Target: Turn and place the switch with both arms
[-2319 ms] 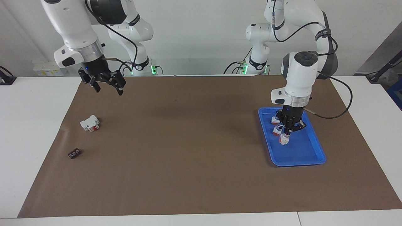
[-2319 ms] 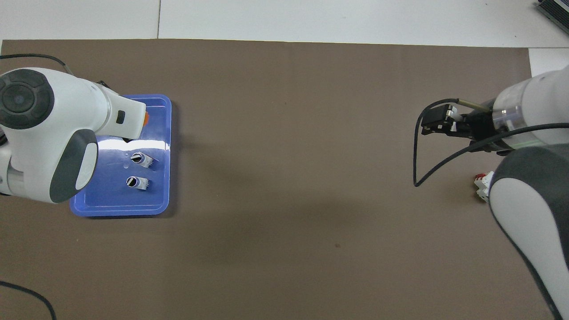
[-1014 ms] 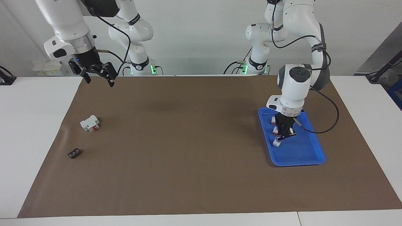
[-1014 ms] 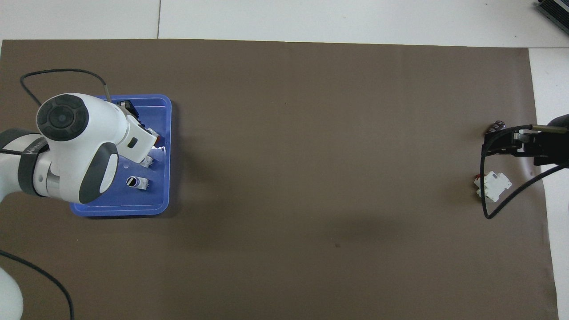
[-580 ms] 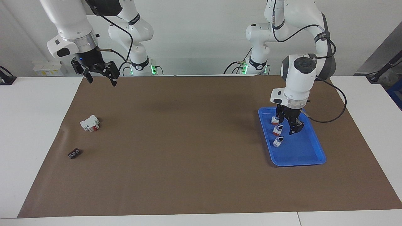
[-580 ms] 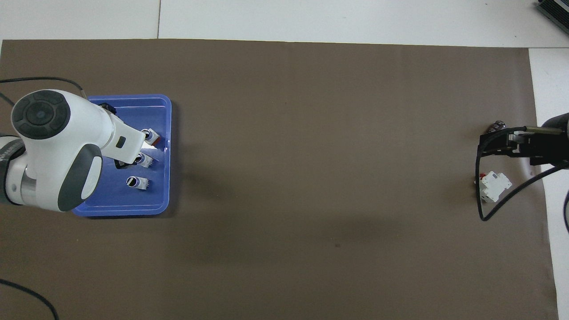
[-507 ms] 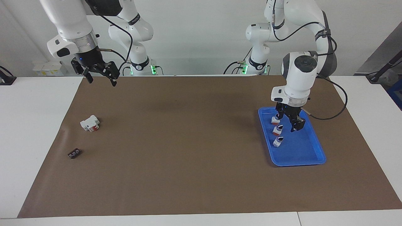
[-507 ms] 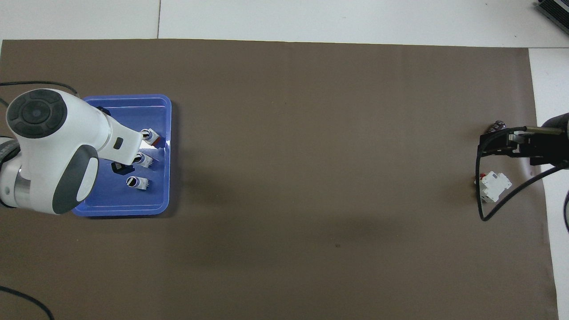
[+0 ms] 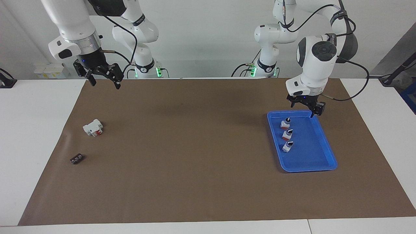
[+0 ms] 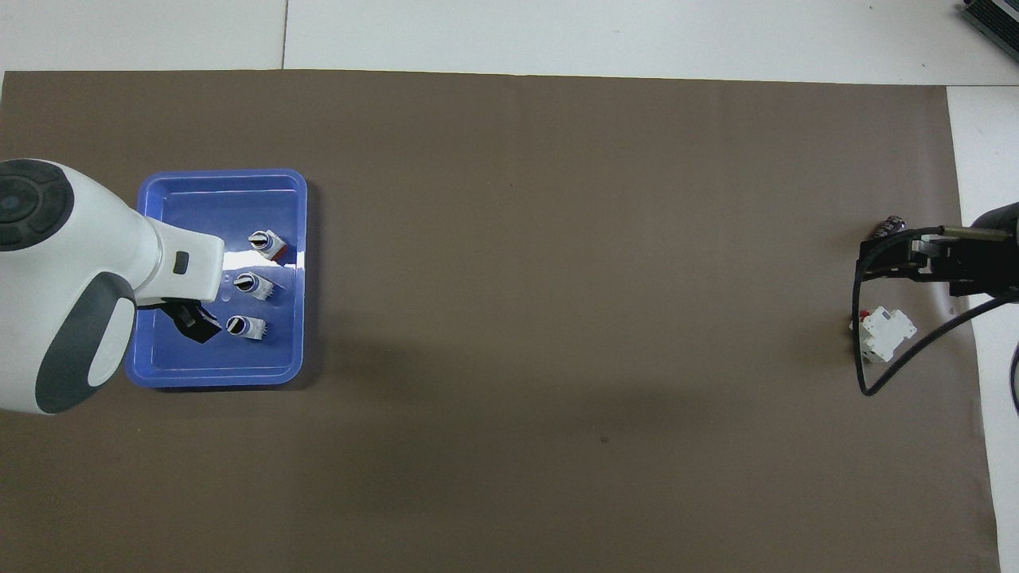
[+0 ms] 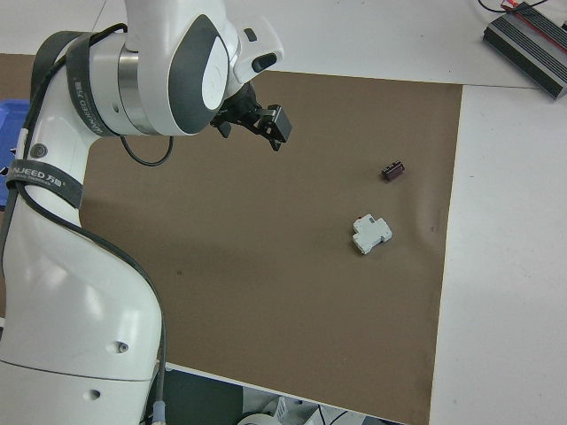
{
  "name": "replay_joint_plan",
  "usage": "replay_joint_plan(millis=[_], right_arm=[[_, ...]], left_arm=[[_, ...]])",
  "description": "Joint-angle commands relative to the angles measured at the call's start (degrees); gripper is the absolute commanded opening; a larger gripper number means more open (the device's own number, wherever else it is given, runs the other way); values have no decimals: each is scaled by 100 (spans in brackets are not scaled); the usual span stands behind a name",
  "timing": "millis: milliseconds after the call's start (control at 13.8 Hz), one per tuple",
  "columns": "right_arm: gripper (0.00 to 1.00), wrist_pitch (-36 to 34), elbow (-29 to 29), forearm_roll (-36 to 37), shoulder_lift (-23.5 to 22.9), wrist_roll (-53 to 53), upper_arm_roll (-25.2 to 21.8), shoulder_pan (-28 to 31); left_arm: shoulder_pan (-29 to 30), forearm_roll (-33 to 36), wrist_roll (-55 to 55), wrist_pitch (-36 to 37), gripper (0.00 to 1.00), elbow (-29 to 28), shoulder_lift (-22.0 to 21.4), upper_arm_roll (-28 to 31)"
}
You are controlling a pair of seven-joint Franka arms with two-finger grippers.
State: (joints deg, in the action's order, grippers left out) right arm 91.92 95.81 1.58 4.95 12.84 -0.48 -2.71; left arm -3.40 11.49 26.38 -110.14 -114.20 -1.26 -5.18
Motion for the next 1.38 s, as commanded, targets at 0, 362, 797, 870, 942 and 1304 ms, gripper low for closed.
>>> replay_joint_plan(millis=[0, 362, 797, 870, 942, 1304], right_arm=[[100, -52, 69, 18, 121, -142, 4, 7], [100, -43, 61, 18, 121, -133, 4, 16], [100, -43, 61, 9, 147, -98, -4, 16], [100, -43, 61, 9, 164, -98, -4, 16], [100, -60, 61, 9, 165, -98, -4, 16], [100, -61, 61, 9, 182, -98, -4, 16]], left_arm=[[181, -592, -1252, 89, 99, 55, -252, -18], [235, -1078, -1829, 947, 100, 1160, -173, -18], [391, -1061, -1829, 2267, 100, 2805, 318, -9], [428, -1061, -1829, 2460, 100, 3033, 406, -9], [428, -1044, -1829, 2592, 100, 3114, 390, 34], [419, -1061, -1662, 2708, 100, 2475, -198, 430]])
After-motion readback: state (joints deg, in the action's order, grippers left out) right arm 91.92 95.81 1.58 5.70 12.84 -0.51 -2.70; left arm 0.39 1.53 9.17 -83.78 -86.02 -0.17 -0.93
